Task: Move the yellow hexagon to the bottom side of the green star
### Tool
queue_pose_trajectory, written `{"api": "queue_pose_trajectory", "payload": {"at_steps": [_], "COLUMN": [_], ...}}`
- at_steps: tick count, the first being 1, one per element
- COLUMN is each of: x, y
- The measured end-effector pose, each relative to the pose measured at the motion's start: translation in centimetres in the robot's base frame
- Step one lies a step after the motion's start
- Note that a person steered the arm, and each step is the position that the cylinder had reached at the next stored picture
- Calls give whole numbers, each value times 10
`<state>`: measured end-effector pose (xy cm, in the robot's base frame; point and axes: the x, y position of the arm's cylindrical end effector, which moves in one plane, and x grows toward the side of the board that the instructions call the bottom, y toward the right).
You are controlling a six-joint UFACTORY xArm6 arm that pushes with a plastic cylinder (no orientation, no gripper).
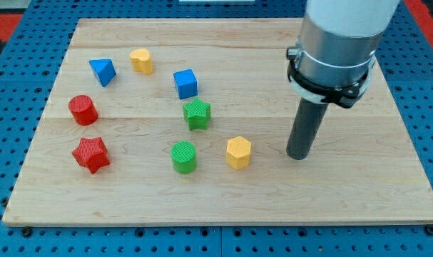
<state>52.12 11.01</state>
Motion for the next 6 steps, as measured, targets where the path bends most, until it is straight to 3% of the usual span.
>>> {"api": "queue_pose_trajectory", "payload": {"at_steps": [3, 6], "x": [7, -10], "y": [-140, -174]}}
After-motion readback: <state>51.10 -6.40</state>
